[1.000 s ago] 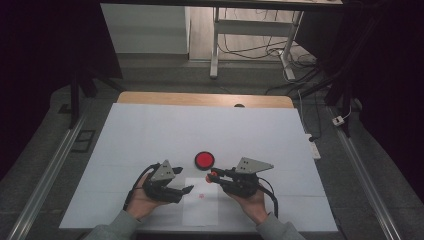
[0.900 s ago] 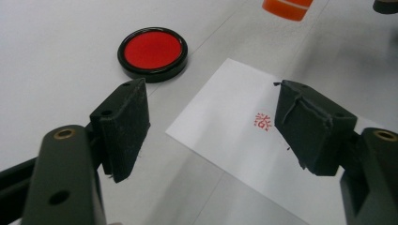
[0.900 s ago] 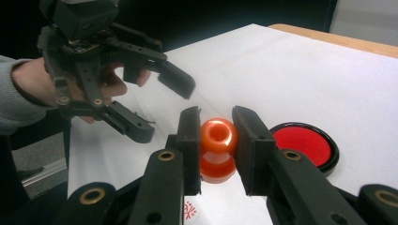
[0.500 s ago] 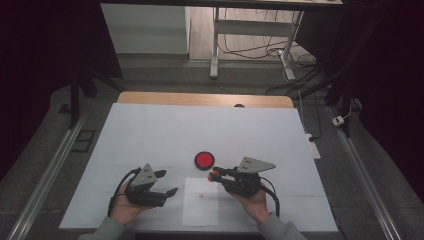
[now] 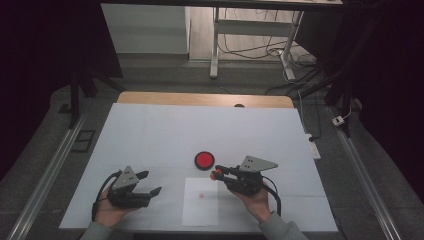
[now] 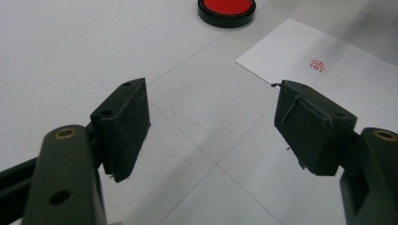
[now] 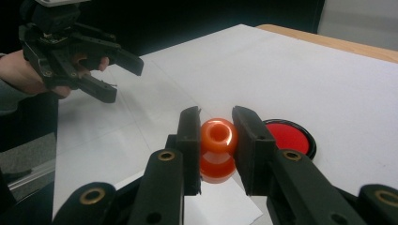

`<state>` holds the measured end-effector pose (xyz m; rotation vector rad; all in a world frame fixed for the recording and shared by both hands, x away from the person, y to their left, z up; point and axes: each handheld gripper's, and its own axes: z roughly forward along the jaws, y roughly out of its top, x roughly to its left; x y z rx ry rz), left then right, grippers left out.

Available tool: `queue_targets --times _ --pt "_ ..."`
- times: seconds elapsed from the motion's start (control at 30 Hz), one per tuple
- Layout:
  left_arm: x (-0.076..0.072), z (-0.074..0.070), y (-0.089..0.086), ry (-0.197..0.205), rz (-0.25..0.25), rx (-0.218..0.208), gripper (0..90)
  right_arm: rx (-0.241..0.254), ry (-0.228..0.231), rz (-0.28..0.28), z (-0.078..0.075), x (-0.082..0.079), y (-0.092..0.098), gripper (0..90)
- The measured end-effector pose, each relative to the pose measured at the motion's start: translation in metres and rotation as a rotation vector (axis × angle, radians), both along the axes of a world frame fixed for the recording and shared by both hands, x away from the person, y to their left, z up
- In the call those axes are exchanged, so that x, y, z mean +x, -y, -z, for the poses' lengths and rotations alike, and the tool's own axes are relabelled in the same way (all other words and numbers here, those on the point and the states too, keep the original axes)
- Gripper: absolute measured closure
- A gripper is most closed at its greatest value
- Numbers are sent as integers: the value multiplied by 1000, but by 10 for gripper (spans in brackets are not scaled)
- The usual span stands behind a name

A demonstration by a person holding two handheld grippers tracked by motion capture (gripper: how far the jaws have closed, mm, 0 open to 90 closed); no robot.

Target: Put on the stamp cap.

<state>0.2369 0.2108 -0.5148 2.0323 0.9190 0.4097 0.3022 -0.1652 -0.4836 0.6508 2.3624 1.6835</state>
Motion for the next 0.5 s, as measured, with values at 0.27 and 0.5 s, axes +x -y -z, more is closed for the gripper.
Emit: queue_targets --times 0.27,0.5 --pt "1 2 0 -9 5 4 275 -3 -2 10 0 2 2 722" --pt "1 2 -2 -14 3 -5 274 -3 0 16 -1 3 4 722"
